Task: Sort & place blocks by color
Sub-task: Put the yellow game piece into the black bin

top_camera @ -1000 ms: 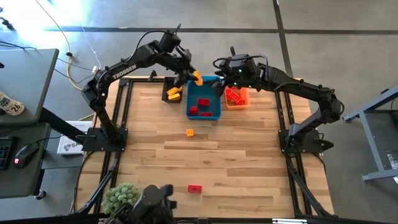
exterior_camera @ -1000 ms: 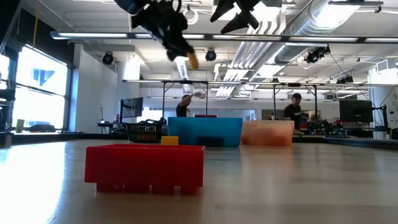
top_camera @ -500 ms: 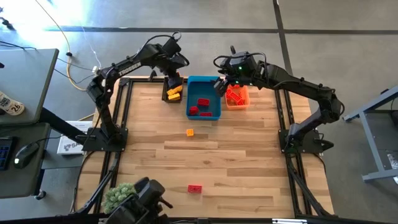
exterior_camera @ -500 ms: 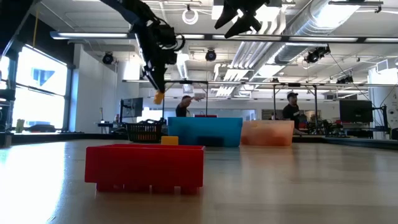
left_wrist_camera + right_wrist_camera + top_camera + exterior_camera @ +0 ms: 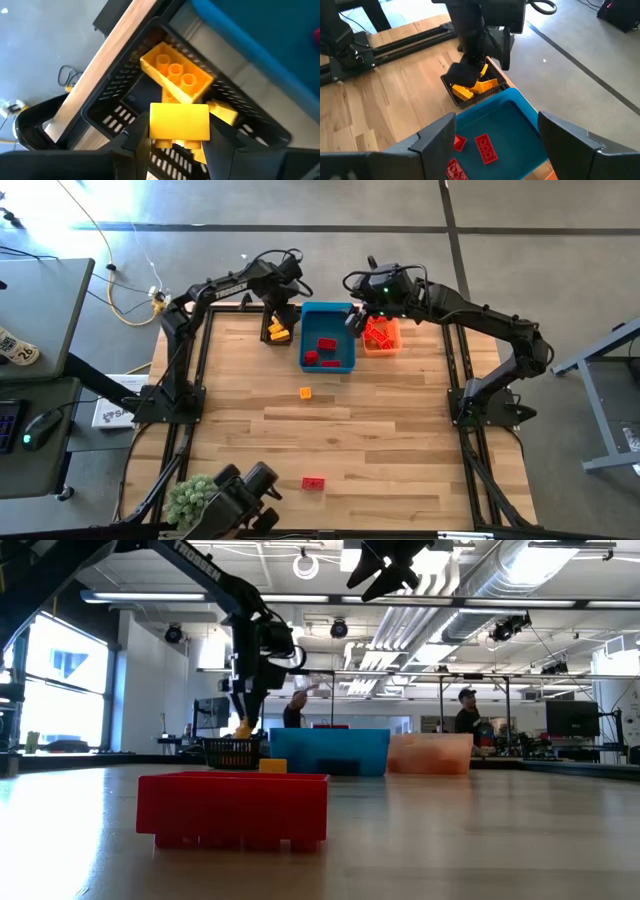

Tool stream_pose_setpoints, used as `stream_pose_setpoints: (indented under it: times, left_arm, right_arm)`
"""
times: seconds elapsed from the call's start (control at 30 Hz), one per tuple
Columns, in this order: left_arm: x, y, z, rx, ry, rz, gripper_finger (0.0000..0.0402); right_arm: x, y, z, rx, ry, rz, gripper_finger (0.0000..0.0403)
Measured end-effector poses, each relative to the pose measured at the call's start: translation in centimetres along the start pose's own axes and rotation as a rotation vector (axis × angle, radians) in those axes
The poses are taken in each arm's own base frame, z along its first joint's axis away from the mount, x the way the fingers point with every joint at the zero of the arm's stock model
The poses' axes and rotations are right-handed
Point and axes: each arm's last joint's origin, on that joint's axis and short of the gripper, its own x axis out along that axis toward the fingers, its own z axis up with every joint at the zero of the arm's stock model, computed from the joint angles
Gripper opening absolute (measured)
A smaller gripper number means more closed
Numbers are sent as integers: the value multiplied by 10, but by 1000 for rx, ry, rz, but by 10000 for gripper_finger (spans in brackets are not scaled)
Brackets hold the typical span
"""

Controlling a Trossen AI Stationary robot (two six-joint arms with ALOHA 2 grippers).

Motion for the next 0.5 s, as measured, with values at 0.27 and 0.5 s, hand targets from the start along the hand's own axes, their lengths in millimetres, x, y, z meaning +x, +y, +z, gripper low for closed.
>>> stream_pose_setpoints:
  times: [0.27,0.5]
  left_arm:
    - [9,1,0,-22,39,105,145]
    - [7,-1,-4,-33,88,112,197]
  right_arm:
    - [0,0,-4,-23,44,-3,268]
    - [0,0,-7,-29,67,-5,268]
